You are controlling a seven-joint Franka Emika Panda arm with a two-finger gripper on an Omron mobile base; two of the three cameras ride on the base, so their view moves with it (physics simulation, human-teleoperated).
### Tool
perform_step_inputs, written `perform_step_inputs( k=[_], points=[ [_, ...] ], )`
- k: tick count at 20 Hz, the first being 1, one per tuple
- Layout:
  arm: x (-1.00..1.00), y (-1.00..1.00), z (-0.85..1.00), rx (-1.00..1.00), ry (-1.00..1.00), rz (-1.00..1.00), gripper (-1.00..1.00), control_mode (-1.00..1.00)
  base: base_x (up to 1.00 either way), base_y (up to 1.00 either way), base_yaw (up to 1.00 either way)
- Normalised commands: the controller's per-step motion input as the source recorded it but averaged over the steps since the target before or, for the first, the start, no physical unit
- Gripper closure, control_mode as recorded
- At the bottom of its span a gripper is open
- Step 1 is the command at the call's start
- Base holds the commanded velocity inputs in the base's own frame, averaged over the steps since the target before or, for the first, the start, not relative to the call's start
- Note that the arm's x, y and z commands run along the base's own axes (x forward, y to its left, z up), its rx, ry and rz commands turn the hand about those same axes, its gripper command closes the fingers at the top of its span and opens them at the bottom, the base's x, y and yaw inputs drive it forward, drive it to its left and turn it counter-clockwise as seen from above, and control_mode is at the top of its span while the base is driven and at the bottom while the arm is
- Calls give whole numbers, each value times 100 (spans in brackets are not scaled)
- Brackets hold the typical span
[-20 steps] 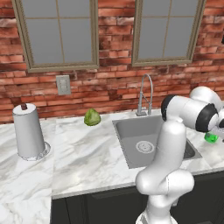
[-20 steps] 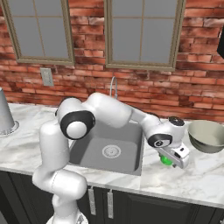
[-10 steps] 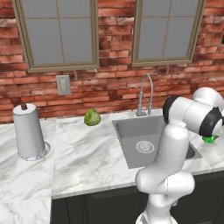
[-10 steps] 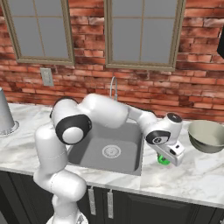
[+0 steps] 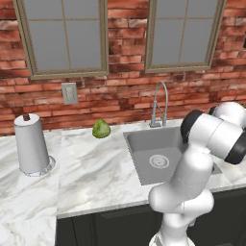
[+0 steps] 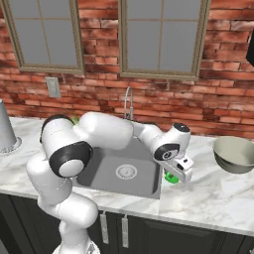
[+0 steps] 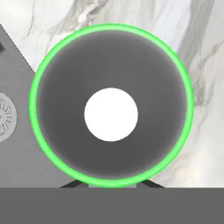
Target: Pick the mug and place it in the sink. Pick the bowl and place it in the open cabinet and then close the cabinet.
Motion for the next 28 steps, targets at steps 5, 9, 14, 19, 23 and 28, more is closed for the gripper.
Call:
perform_step_inputs(
  k=[5,9,14,19,23,28],
  points=[
    [0,69,48,0,-2,6,100,-100,0,0,0],
    [0,71,20,-2,-4,7,100,-100,0,0,0],
    [17,95,0,-9,-1,12,100,-100,0,0,0],
    [30,72,-7,-2,-8,5,100,-100,0,0,0],
    [50,51,-25,-4,-3,3,100,-100,0,0,0],
    [57,3,-37,-5,0,0,100,-100,0,0,0]
  ],
)
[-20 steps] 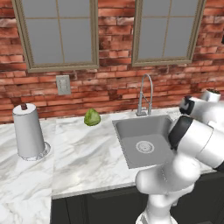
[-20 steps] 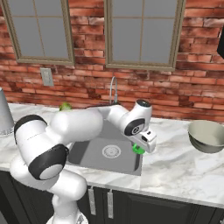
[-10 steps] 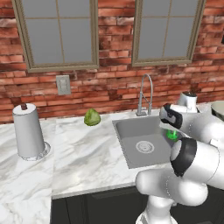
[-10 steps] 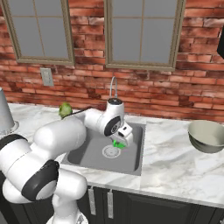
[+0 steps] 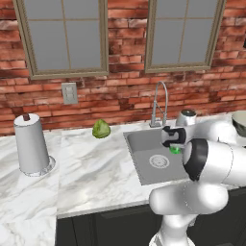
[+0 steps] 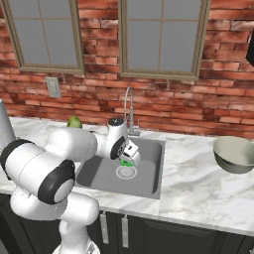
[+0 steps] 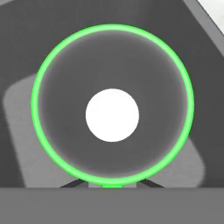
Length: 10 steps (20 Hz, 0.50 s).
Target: Pick the mug and place it in the sink. Pick the bowl and place it in the open cabinet and then close the cabinet.
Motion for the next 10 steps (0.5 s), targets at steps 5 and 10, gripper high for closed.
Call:
perform_step_inputs(
  k=[5,10],
  points=[
    [54,-1,-36,-8,0,0,100,-100,0,0,0],
    [46,-21,-22,-1,1,0,100,-100,0,0,0]
  ],
)
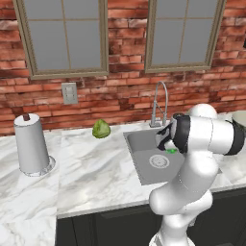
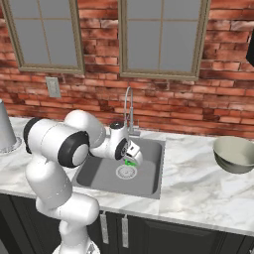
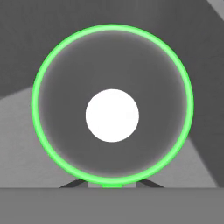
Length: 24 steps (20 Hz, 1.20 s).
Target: Pick the mug and place it in the sink. Pick the bowl and place it in the open cabinet and then close the cabinet.
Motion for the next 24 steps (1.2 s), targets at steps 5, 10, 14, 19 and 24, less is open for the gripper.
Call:
perform_step_inputs(
  k=[5,10,14,19,24],
  points=[
    [3,-37,-29,4,4,0,100,-100,0,0,0],
    [1,-10,-29,8,1,1,100,-100,0,0,0],
    [1,1,-28,8,0,6,100,-100,0,0,0],
    [0,0,-15,1,0,3,100,-100,0,0,0],
    [3,0,-30,-3,0,0,100,-100,0,0,0]
  ],
)
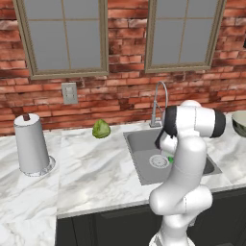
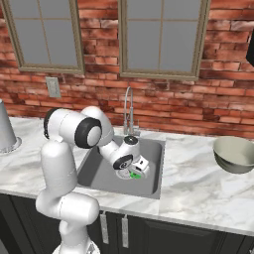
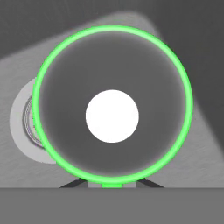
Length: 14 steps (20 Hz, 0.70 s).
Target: Pick the mug and place it in the sink. Pick the bowl and place it in the open cabinet and then close the cabinet.
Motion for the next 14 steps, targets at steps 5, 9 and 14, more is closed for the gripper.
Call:
perform_step_inputs(
  k=[5,9,14],
  points=[
    [7,0,-26,-3,0,0,100,-100,0,0,0],
    [6,0,-19,-1,0,0,100,-100,0,0,0],
    [0,0,-6,0,0,2,100,-100,0,0,0]
  ],
)
